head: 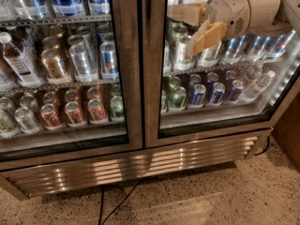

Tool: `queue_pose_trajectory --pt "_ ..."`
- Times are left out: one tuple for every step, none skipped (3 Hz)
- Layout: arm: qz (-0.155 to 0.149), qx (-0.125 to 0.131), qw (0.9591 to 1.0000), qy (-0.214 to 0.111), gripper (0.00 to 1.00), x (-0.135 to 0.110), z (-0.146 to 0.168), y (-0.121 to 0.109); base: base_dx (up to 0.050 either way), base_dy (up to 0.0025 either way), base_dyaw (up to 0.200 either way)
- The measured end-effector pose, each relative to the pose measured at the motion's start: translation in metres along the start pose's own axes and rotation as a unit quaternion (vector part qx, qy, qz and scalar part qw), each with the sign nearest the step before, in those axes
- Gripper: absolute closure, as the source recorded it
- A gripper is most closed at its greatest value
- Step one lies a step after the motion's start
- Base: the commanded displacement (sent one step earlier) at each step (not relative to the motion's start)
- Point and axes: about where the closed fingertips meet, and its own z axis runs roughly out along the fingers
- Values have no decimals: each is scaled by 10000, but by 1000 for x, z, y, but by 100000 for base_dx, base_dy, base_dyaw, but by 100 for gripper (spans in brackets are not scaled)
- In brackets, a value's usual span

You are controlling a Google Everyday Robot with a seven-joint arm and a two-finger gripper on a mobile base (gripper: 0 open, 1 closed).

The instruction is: Open right fridge door

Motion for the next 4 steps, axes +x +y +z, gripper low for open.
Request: queue_pose_trajectory --pt "130 -244 9996 -8 0 1 2 8 0 0 0" --pt "121 -238 9996 -29 0 1 -1 6 0 0 0" --pt "-130 -296 9991 -256 0 -11 -4 25 0 0 0" --pt "-124 -289 9992 -259 0 -11 -3 23 0 0 0"
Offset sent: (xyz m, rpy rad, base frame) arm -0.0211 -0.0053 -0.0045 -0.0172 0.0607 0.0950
